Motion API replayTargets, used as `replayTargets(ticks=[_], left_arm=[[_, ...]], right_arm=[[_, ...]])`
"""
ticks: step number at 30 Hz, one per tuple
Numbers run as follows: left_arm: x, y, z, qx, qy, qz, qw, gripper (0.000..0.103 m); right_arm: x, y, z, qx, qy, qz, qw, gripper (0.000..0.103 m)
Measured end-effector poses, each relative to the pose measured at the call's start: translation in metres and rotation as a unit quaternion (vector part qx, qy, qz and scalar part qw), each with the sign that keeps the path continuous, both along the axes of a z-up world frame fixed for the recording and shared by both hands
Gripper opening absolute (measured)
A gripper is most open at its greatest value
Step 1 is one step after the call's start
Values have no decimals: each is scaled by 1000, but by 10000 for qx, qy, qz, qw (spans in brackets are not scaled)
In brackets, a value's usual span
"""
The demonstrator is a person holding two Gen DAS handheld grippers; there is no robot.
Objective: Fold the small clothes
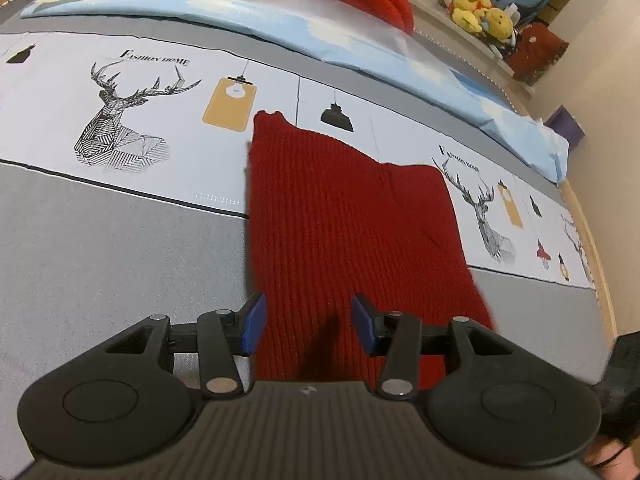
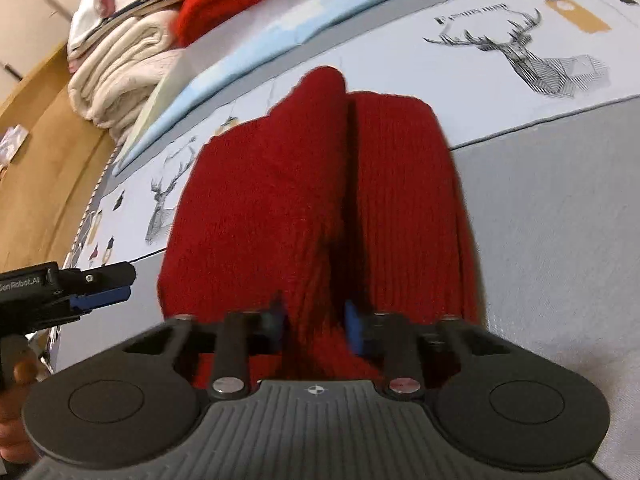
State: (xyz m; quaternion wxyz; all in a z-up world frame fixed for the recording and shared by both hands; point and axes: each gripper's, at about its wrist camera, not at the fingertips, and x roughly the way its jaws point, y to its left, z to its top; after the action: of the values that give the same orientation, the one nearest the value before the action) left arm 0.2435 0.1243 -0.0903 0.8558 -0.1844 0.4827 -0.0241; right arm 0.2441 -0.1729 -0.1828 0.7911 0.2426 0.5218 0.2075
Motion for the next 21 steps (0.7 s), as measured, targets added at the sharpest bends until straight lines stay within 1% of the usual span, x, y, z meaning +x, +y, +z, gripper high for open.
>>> replayTargets(ticks=[2, 4, 5, 6, 8, 9, 10, 11, 12, 13, 14, 15, 16, 18, 21], left_arm=[[1, -2, 0, 2, -8, -65, 10000, 52], [3, -7, -3, 42, 29, -177, 9998, 52], [4, -9, -5, 85, 59, -235, 9997, 52], [5, -12, -7, 139, 100, -291, 9994, 52], [8, -20, -14, 253, 240, -397, 9986, 55], [10, -23, -18, 292, 331, -428, 9981, 57], [10, -25, -22, 289, 403, -435, 9978, 63], [10, -26, -26, 233, 460, -411, 9978, 66], [10, -26, -30, 147, 547, -380, 9977, 71], [11, -26, -35, 70, 671, -352, 9971, 73], [12, -26, -41, 30, 797, -330, 9963, 74], [13, -26, -46, -8, 906, -299, 9954, 75], [13, -27, -50, -52, 959, -272, 9950, 76], [15, -29, -56, -160, 1050, -261, 9940, 77], [17, -34, -64, -293, 1161, -231, 9925, 77]], right_arm=[[-5, -8, 13, 168, -259, -120, 9995, 20], [-4, -23, 19, 379, -296, -501, 9976, 19], [-5, -30, 18, 345, -223, -630, 9972, 19], [-5, -33, 14, 205, -110, -684, 9974, 19], [-4, -35, -1, -227, 303, -560, 9977, 20], [-4, -33, -10, -300, 541, -454, 9971, 20], [-4, -31, -16, -267, 707, -371, 9965, 22], [-4, -29, -17, -289, 729, -313, 9964, 23], [-4, -27, -14, -348, 647, -270, 9969, 26], [-5, -29, -11, -341, 567, -294, 9974, 35], [-6, -32, -7, -279, 526, -404, 9974, 40], [-6, -38, -5, -174, 495, -601, 9968, 51], [-6, -46, -3, -61, 473, -859, 9952, 54], [-5, -56, -7, 74, 525, -1120, 9923, 54], [-4, -57, -11, 94, 607, -1131, 9917, 54]])
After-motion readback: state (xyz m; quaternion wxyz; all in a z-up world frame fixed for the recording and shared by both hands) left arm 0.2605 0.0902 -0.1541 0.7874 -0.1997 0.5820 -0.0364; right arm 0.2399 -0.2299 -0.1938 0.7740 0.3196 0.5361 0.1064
